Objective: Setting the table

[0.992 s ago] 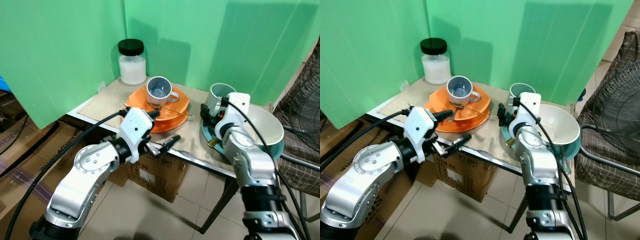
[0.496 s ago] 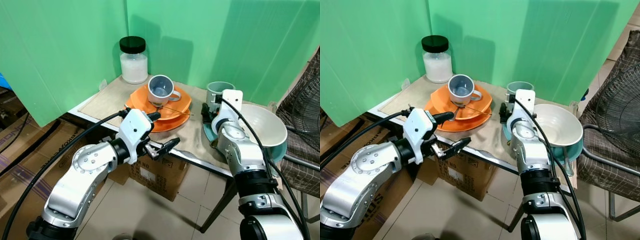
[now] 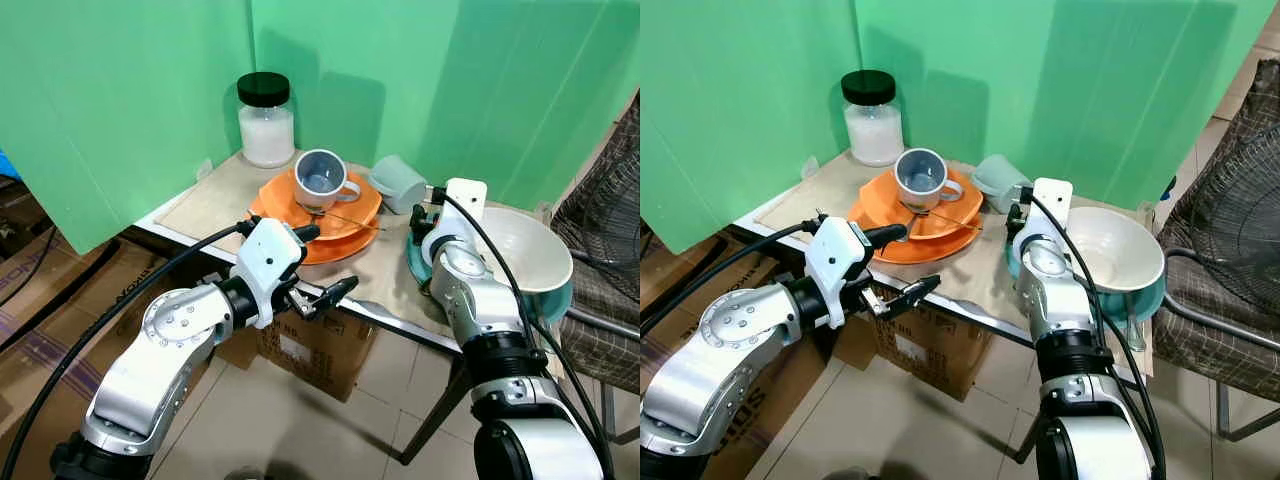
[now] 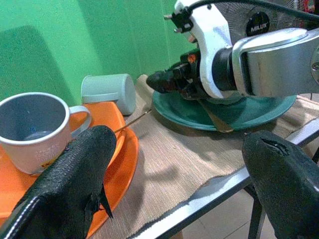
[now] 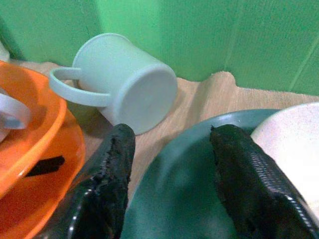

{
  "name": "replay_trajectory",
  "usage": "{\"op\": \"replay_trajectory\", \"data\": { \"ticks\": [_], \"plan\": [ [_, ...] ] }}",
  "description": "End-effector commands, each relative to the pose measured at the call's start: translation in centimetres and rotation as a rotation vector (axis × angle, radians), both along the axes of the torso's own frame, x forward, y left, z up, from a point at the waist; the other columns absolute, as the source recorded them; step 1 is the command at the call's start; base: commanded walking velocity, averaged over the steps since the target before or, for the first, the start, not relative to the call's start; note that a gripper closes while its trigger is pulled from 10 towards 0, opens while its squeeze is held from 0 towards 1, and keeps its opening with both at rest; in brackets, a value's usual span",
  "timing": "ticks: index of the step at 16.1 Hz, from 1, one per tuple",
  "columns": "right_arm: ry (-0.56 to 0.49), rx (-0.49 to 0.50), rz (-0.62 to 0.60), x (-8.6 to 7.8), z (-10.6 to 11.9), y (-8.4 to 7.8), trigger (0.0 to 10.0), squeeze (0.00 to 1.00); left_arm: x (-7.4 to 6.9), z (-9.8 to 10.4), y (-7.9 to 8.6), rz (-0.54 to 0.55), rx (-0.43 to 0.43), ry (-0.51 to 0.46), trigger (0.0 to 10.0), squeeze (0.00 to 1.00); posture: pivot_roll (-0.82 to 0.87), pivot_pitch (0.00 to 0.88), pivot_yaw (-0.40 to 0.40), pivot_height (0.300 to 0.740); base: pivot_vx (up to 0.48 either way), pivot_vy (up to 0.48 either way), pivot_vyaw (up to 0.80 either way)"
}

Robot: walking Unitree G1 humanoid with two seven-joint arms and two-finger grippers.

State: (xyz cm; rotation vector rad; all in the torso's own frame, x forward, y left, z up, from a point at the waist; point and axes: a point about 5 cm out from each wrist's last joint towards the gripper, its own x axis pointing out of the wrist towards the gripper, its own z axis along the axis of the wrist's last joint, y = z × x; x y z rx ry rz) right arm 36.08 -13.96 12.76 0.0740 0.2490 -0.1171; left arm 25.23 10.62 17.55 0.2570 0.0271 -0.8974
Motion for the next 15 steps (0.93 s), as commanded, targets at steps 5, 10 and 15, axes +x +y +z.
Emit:
{"op": "replay_trajectory", "data": {
  "ticks": [5,10,15],
  "plan": [
    [-0.210,-0.012,0.127,0.3,3.4,1.0,10.0,0.82,1.4,-0.5,2.4,0.182,0.107,-0.039,10.0,0.14,0.14,0.000,-0.028,0.740,0.000,0.000,0.00],
    [-0.277,-0.081,0.397,1.3,5.1,3.7,10.0,1.00,1.4,0.1,5.2,0.301,0.110,-0.032,10.0,1.00,0.17,0.000,-0.046,0.740,0.000,0.000,0.00],
    [-0.160,-0.340,0.513,3.6,5.4,5.3,10.0,1.00,0.6,1.1,5.1,0.260,0.101,-0.044,10.0,1.00,0.18,0.000,-0.053,0.740,0.000,0.000,0.00]
  ]
}}
